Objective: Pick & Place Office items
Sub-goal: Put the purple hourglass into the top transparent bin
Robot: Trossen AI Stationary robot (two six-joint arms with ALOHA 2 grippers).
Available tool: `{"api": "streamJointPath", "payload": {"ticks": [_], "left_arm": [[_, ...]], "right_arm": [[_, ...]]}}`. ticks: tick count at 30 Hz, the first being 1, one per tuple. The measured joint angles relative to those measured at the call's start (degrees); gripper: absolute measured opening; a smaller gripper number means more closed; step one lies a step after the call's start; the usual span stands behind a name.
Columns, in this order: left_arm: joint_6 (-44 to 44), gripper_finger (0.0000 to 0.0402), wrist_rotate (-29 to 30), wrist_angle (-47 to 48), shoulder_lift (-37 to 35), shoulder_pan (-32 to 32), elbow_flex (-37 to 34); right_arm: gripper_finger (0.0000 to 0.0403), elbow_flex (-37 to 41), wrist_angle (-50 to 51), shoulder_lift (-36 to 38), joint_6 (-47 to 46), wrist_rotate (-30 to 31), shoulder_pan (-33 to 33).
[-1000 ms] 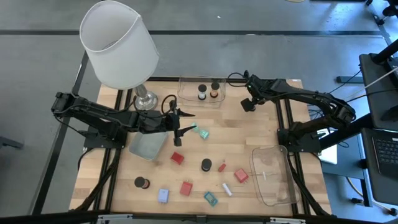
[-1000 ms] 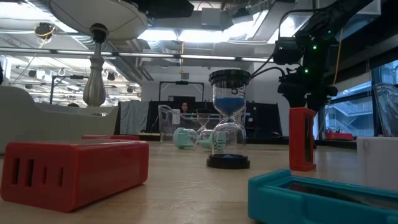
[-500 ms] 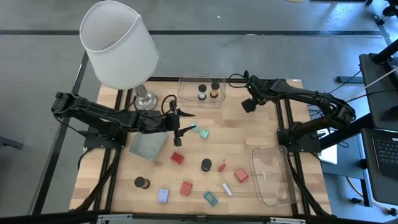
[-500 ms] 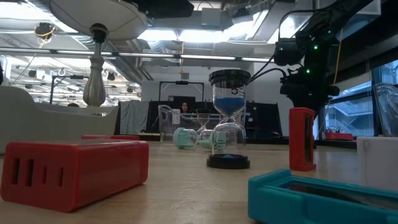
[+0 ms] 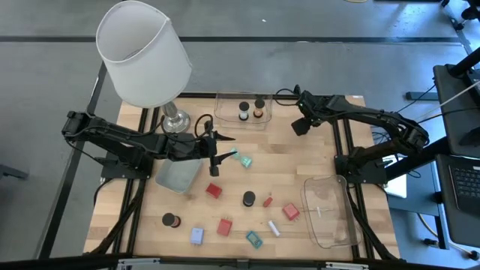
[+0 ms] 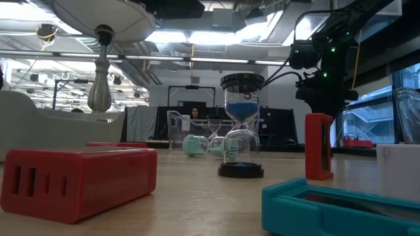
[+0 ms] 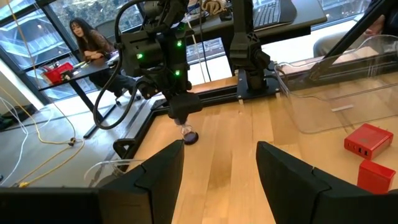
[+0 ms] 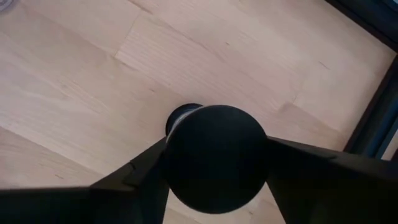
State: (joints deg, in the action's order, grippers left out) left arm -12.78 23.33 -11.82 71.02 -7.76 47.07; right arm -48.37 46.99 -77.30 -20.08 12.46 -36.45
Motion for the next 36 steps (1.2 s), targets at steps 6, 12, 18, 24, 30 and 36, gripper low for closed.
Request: {"api": "streamJointPath", "payload": {"ticks": [6, 12, 18, 24, 30, 36], "left_arm": [[-0.5, 0.0198, 0.0, 0.0, 0.0, 0.0, 0.0], [-0.7, 0.0198, 0.0, 0.0, 0.0, 0.0, 0.0], [-0.7, 0.0198, 0.0, 0.0, 0.0, 0.0, 0.0], [-0.6, 0.0198, 0.0, -0.7, 0.0, 0.0, 0.0], [-0.4, 0.0198, 0.0, -1.3, 0.0, 0.0, 0.0], [-0.4, 0.0198, 0.0, -1.3, 0.0, 0.0, 0.0]], "right_arm": [[0.0225, -6.1, 3.0, 0.0, 0.9, 0.0, 1.1], [0.0211, -16.4, 3.9, 0.0, 1.5, -0.1, 4.9], [0.0225, -24.6, 1.0, 0.0, 2.6, 0.0, 9.7], [0.0211, -25.3, -5.7, -1.9, 2.6, -0.1, 14.1], [0.0219, -25.3, -11.4, -8.2, 4.0, -0.3, 15.3], [0.0221, -25.3, -13.5, -14.9, 5.8, -3.0, 14.8]]}}
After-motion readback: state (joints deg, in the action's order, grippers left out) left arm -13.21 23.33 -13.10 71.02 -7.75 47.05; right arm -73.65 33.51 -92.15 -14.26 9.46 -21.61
